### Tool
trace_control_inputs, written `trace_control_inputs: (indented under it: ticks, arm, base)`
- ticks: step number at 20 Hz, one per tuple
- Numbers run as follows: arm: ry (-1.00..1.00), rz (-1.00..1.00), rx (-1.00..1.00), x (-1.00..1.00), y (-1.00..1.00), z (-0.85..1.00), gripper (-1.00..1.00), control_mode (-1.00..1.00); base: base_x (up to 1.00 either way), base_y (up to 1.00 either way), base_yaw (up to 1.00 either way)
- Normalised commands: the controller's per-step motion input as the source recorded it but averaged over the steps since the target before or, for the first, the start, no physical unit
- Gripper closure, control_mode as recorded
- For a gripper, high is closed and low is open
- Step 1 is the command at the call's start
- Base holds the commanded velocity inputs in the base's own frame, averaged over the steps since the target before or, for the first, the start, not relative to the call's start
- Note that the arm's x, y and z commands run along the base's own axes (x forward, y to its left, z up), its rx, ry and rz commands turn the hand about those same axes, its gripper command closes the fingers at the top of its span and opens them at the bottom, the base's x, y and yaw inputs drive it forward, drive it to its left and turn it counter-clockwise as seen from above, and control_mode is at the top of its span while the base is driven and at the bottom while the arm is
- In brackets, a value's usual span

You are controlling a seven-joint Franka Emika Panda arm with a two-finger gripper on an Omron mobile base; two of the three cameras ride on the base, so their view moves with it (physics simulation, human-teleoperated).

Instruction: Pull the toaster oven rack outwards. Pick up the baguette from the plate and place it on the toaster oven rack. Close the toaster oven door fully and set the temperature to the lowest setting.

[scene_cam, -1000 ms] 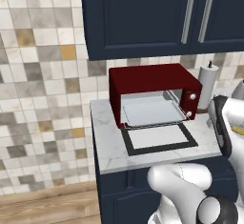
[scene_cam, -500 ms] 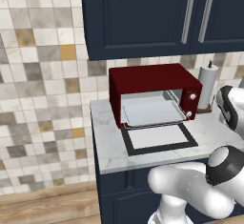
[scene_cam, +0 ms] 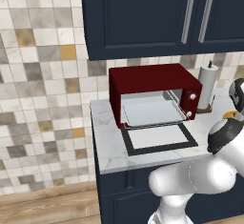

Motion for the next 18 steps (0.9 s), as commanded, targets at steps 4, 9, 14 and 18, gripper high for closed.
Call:
trace_control_inputs:
  ticks: [4, 9, 14, 18]
  arm:
    - [0.01, 0.07, 0.01, 0.03, -0.56, 0.00, -1.00, -1.00]
    - [0.01, 0.00, 0.00, 0.02, -0.19, -0.07, -1.00, -1.00]
    - [0.03, 0.00, 0.00, 0.10, -0.05, -0.20, -1.00, -1.00]
    - [0.07, 0.00, 0.00, 0.19, 0.00, -0.21, -1.00, -1.00]
  base:
    - [0.00, 0.00, 0.00]
    - [0.00, 0.00, 0.00]
    - [0.00, 0.00, 0.00]
    - [0.00, 0.00, 0.00]
